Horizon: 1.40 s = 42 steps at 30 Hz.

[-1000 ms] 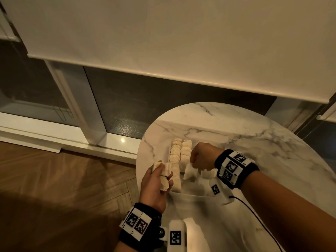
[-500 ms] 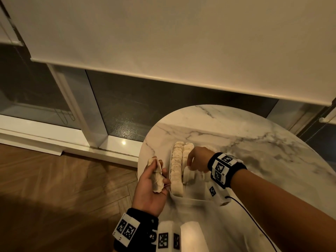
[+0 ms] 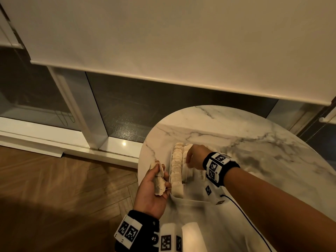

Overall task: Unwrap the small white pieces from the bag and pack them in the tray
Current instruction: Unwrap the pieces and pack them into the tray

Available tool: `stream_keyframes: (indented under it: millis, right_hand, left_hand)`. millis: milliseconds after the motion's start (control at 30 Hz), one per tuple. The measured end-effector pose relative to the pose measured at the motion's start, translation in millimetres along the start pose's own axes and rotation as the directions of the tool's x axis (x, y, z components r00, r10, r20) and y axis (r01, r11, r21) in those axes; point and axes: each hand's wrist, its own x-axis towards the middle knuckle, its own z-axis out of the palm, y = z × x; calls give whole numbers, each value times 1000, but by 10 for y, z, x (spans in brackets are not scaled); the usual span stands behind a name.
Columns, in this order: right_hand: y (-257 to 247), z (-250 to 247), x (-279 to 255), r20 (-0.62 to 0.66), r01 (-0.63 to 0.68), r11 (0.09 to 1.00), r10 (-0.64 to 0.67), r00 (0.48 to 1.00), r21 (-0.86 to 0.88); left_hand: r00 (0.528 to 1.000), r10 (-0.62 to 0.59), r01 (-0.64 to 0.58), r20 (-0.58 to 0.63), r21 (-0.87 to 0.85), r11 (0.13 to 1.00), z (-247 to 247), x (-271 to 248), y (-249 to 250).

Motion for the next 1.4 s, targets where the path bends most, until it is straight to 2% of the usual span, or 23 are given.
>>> stream_keyframes:
  millis: [133, 233, 300, 367, 500, 600, 667, 733, 867, 1133, 1233, 1333, 1400]
  right_hand:
    - [21, -80, -37, -66, 2, 998, 3, 998, 67]
    - [-2, -206, -191, -157, 63, 983, -36, 987, 171]
    - [-53, -271, -393, -189, 156, 936, -99, 977, 314]
    - [-128, -295, -661, -177, 237, 845, -171, 969, 480]
    - [-209, -113, -977, -176, 304, 801, -248, 953, 515]
    - [-179, 66, -1020, -299, 336, 761, -194, 934, 555]
    - [-135, 151, -1053, -357, 359, 694, -156, 921, 624]
    - [-99, 189, -1102, -358, 359, 647, -140, 923, 672]
    - [-37, 137, -1165, -371, 379, 618, -149, 917, 689]
    - [78, -10, -1127, -377, 371, 583, -118, 919, 723]
    - [113, -98, -1118, -426, 403, 581, -105, 899, 707]
    - [205, -124, -1015, -492, 396, 657, -44, 870, 641]
    - [264, -83, -899, -442, 327, 782, -73, 894, 531]
  left_hand:
    - [1000, 10, -10, -17, 9, 1000, 10, -11, -8]
    - [1000, 19, -19, -7, -4, 1000, 48, -30, -1]
    - [999, 35, -35, 9, -20, 999, 85, -35, -8]
    - [998, 54, -53, 30, -38, 998, 120, -24, -42]
    - [994, 56, -51, 95, -53, 997, 208, -72, -145]
    - [989, 43, -35, 142, -58, 998, 252, -111, -206]
    - [988, 30, -22, 153, -52, 998, 249, -103, -222]
    - [987, 11, -5, 157, -36, 999, 225, -86, -229]
    - [989, -37, 37, 145, 8, 999, 205, -64, -255]
    - [998, -41, 39, 37, 41, 998, 121, 33, -310]
    - [1000, -18, 18, 1, 79, 997, 65, 64, -238]
    - [996, 76, -68, -46, 162, 984, -50, 154, -175]
    - [990, 126, -107, -71, 224, 969, -122, 195, -150]
